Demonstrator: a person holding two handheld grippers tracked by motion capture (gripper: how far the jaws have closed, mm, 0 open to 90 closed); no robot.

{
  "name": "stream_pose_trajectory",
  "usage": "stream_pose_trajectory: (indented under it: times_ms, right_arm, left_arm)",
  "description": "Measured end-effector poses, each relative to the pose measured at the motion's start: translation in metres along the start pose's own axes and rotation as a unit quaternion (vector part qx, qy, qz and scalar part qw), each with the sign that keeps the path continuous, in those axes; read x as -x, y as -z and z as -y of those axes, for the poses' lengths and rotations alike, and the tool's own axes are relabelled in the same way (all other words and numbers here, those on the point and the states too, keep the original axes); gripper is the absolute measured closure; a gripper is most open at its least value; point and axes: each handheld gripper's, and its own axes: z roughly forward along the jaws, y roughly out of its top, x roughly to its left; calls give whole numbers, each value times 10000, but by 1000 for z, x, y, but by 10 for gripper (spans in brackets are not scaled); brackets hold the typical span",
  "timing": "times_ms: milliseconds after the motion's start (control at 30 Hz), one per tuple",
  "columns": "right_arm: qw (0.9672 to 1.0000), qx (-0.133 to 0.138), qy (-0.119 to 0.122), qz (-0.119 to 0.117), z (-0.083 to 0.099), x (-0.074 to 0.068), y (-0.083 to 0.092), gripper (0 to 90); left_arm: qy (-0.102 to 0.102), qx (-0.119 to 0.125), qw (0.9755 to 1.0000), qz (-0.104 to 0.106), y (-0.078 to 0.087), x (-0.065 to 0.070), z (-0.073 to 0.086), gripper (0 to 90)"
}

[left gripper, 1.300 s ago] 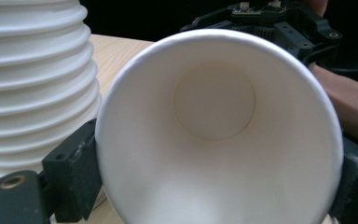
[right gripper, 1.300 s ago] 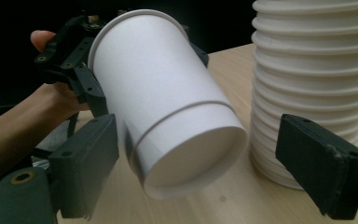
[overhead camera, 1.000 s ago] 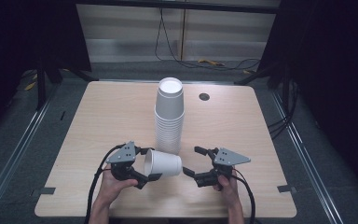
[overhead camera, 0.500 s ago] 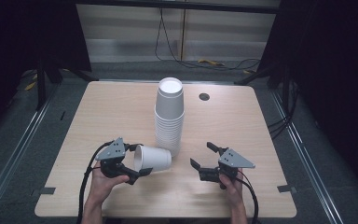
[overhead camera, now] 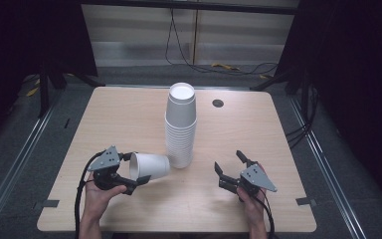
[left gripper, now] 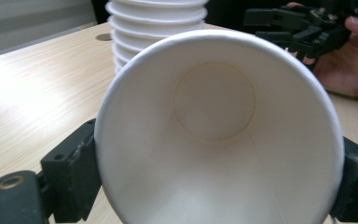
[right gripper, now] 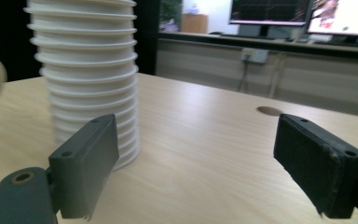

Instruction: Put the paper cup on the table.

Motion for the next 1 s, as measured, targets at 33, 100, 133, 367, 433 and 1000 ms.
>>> stream_pose_trajectory:
  times_ms: [33, 100, 133, 367, 433, 1000]
  right_arm:
    - [9999, 28, 64, 104, 1, 0, 0, 153]
    - [9997, 59, 106, 189, 3, 1, 0, 152]
    - [9997, 52, 96, 232, 3, 1, -1, 150]
    - [9987, 14, 60, 502, 6, 4, -2, 129]
    - [9988, 26, 22, 490, 6, 4, -2, 128]
    - [9986, 263, -121, 437, 8, 7, 3, 133]
  left_arm:
    - [25, -7, 10000, -36, 0, -1, 0, 106]
    - [80, -89, 9998, -128, 1, -3, 0, 106]
    - [92, -128, 9997, -194, 0, -3, 0, 106]
    - [79, -212, 9994, -271, 4, -15, -16, 106]
    - [115, -238, 9992, -311, 6, -18, -21, 106]
    - [100, -1235, 9908, -545, 9, -41, -44, 104]
